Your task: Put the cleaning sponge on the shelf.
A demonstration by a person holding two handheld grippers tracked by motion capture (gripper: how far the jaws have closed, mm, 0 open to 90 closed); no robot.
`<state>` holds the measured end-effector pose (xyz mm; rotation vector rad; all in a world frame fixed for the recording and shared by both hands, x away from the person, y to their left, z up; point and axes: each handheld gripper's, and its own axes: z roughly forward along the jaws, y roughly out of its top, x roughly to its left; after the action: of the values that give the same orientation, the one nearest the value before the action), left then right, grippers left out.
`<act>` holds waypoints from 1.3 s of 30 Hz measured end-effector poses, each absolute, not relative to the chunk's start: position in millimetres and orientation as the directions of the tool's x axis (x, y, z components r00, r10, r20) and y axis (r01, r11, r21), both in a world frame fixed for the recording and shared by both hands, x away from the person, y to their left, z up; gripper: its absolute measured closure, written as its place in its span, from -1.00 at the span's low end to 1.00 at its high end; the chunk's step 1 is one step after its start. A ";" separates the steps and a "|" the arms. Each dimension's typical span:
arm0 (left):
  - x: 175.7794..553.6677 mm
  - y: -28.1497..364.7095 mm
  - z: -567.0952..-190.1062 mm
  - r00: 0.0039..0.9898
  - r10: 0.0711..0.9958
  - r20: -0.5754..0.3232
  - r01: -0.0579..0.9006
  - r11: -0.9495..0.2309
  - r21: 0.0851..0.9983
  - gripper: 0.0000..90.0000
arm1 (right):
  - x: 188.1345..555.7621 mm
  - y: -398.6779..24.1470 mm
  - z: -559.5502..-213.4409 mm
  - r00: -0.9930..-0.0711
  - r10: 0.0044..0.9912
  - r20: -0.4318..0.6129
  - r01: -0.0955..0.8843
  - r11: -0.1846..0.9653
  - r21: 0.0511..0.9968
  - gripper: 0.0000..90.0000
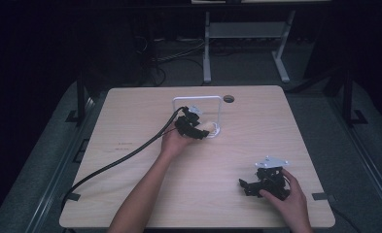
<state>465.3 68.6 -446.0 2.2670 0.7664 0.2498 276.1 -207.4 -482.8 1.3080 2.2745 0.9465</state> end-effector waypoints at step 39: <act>413.1 83.1 -440.8 0.832 0.545 -0.105 0.453 -0.558 0.695 1.00 | 276.1 -207.4 -482.8 -0.513 0.858 0.027 0.624 0.351 0.698 -1.00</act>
<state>413.1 83.1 -440.8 2.2538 0.7249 0.1562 276.1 -207.4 -482.8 1.3073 2.2747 0.9466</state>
